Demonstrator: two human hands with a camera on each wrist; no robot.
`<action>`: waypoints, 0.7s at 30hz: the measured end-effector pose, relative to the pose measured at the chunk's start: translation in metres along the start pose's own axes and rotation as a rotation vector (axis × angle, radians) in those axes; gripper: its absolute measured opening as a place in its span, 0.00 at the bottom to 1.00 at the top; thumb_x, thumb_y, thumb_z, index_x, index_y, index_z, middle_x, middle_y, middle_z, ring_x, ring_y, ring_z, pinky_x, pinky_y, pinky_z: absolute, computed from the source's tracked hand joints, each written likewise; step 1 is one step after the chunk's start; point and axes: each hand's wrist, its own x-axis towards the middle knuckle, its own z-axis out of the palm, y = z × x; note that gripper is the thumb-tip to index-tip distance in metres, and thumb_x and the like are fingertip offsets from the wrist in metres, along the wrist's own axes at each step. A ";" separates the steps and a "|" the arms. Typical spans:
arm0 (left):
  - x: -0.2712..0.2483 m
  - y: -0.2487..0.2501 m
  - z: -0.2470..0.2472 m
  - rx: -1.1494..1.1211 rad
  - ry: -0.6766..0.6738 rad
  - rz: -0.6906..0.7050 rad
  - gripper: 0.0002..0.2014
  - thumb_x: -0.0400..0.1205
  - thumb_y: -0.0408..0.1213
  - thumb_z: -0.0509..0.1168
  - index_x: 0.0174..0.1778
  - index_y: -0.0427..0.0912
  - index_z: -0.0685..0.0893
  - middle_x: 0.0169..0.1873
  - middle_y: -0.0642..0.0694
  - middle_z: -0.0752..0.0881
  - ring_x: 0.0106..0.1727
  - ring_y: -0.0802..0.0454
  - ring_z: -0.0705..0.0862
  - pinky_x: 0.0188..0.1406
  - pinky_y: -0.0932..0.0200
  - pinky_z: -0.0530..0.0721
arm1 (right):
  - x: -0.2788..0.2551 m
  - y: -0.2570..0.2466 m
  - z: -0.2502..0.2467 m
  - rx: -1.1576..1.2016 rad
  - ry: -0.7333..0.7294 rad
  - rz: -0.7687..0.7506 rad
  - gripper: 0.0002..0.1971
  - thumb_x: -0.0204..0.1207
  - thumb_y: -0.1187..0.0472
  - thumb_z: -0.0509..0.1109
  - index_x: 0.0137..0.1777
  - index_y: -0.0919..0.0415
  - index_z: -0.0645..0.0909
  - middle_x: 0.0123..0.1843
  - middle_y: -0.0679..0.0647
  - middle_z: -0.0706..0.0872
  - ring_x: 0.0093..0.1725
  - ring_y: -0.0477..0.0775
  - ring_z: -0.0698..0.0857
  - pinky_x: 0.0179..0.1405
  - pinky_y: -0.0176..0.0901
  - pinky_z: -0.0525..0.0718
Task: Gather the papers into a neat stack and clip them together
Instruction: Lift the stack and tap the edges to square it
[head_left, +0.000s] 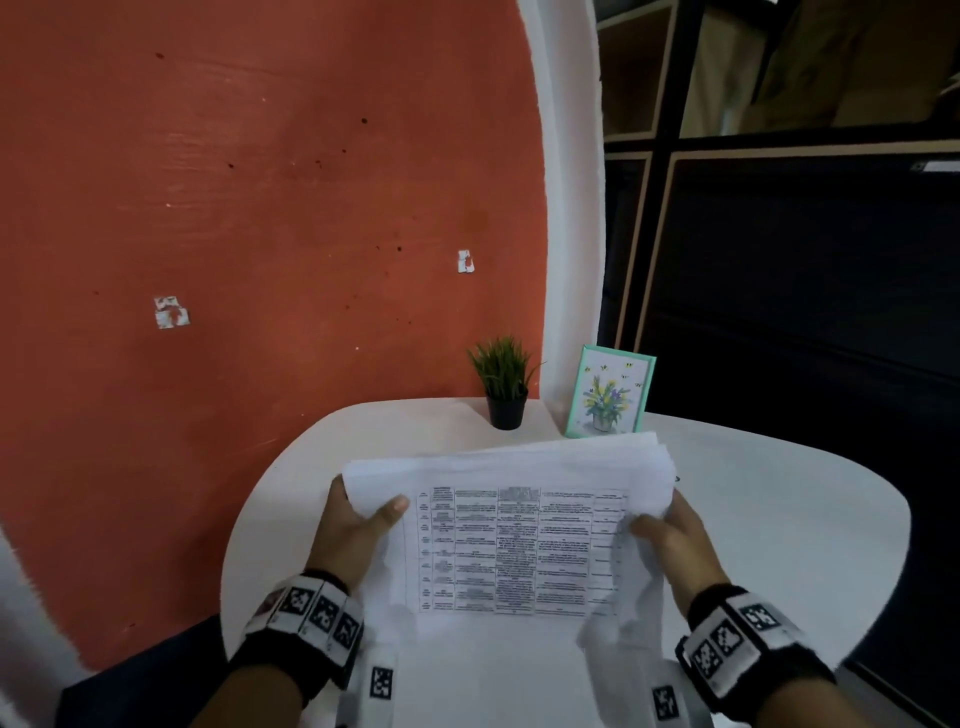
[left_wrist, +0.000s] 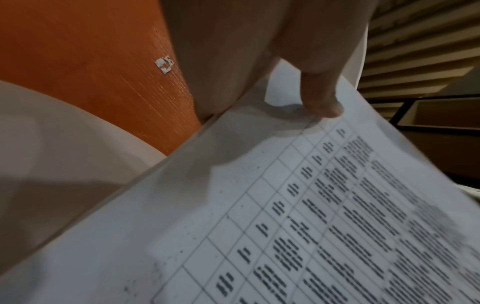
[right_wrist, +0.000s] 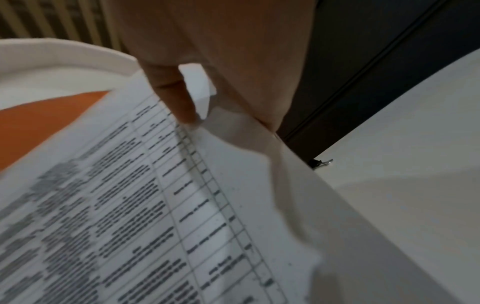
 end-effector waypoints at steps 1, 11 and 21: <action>0.000 0.000 0.001 0.000 0.015 0.003 0.25 0.75 0.34 0.73 0.66 0.46 0.73 0.59 0.46 0.84 0.62 0.44 0.83 0.64 0.45 0.79 | -0.001 0.000 0.002 -0.002 0.019 -0.001 0.22 0.70 0.78 0.63 0.61 0.60 0.81 0.56 0.62 0.88 0.58 0.64 0.85 0.64 0.64 0.80; -0.005 -0.007 -0.002 0.037 -0.034 -0.038 0.22 0.75 0.31 0.72 0.65 0.39 0.75 0.54 0.46 0.85 0.58 0.43 0.83 0.57 0.51 0.80 | -0.006 -0.009 -0.003 0.026 -0.014 -0.019 0.20 0.69 0.79 0.65 0.57 0.60 0.80 0.49 0.59 0.87 0.46 0.56 0.85 0.42 0.44 0.80; 0.001 -0.001 0.000 -0.023 0.039 0.000 0.32 0.73 0.28 0.74 0.71 0.43 0.69 0.59 0.46 0.79 0.59 0.45 0.79 0.61 0.51 0.76 | -0.005 -0.009 0.004 0.109 -0.009 -0.027 0.29 0.59 0.70 0.66 0.64 0.56 0.74 0.53 0.56 0.85 0.52 0.57 0.84 0.46 0.47 0.81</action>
